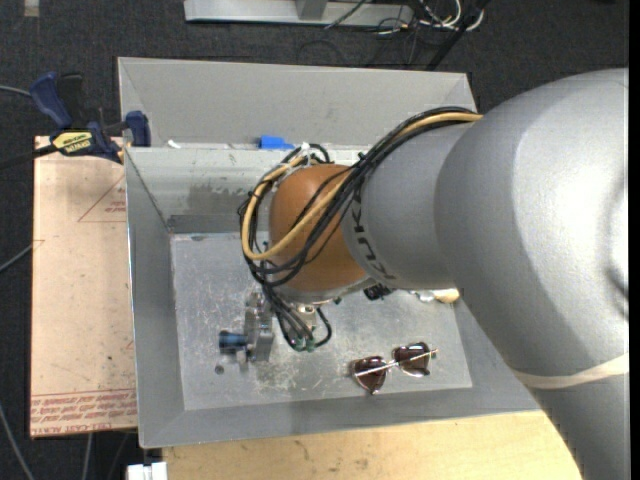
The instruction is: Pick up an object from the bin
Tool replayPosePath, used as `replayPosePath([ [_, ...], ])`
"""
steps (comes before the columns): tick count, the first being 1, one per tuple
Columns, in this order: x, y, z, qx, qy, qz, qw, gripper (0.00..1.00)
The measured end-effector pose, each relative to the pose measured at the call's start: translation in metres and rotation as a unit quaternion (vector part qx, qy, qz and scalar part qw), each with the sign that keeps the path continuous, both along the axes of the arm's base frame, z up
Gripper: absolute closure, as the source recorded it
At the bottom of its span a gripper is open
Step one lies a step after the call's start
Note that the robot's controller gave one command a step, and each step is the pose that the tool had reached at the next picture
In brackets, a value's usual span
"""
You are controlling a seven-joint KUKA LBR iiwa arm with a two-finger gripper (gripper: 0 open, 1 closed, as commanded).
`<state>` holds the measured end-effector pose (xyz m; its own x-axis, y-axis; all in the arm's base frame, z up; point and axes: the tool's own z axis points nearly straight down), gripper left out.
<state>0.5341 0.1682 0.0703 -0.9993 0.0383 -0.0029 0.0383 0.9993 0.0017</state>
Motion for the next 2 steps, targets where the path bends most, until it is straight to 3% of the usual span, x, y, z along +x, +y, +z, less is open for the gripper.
replayPosePath([
  [2, -0.0014, -0.0004, 0.0043, -0.001, 0.0024, 0.000, 1.0000, 1.00],
])
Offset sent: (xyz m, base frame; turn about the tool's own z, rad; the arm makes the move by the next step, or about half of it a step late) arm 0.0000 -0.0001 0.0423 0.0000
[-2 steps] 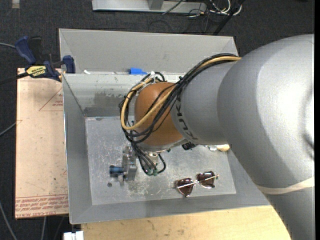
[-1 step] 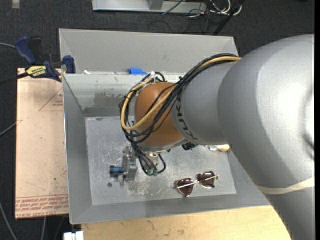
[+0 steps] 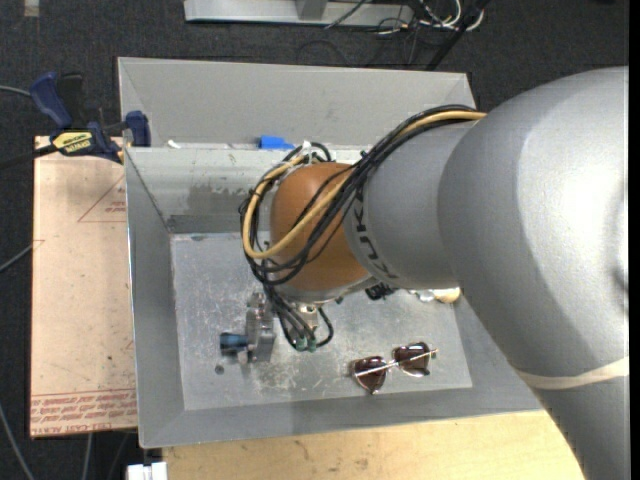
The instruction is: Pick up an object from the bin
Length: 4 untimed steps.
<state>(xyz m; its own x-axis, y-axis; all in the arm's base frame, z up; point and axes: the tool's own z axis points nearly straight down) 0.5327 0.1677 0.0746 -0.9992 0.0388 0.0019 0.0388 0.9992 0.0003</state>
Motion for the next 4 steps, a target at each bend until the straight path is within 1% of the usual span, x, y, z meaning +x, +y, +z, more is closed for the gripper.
replayPosePath([
  [4, 0.001, 0.000, 0.041, 0.000, -0.0012, 0.000, 1.0000, 1.00],
])
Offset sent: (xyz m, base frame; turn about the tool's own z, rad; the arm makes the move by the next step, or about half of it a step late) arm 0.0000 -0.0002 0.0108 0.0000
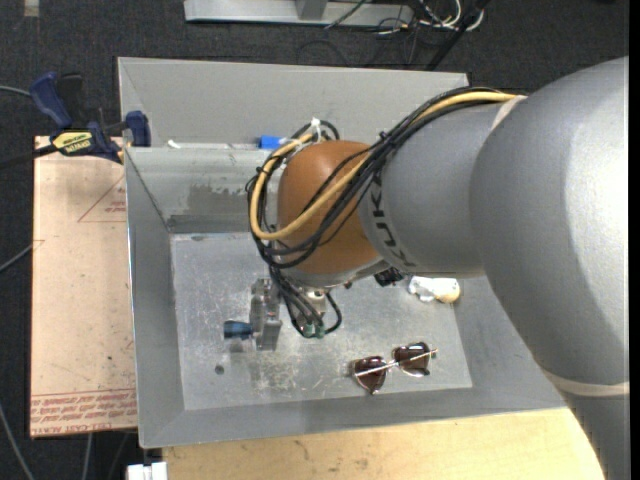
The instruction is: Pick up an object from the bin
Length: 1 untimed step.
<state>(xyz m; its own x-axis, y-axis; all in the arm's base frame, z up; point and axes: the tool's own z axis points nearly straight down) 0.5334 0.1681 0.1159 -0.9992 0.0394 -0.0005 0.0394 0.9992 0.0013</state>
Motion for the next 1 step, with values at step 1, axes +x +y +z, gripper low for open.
replayPosePath([
  [1, 0.0005, 0.0002, 0.0082, 0.000, -0.0008, 0.000, 1.0000, 1.00],
])
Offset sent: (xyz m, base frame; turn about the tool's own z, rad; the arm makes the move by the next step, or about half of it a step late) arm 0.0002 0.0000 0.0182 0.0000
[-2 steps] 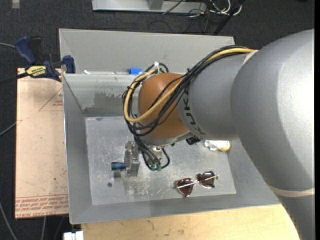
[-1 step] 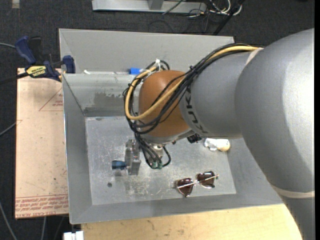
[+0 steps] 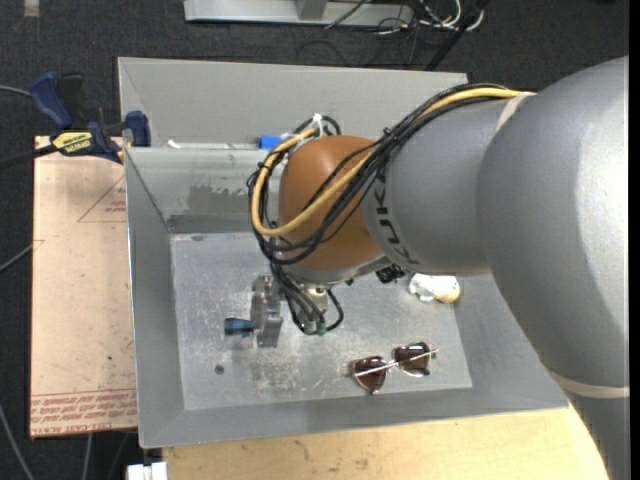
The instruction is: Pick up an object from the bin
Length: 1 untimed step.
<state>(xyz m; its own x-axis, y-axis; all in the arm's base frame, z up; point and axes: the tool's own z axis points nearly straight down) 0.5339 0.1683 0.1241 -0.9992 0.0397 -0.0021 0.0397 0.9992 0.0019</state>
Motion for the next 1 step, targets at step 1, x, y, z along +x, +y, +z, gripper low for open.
replayPosePath([
  [1, 0.0003, 0.0002, 0.0056, 0.000, -0.0006, 0.000, 1.0000, 1.00],
])
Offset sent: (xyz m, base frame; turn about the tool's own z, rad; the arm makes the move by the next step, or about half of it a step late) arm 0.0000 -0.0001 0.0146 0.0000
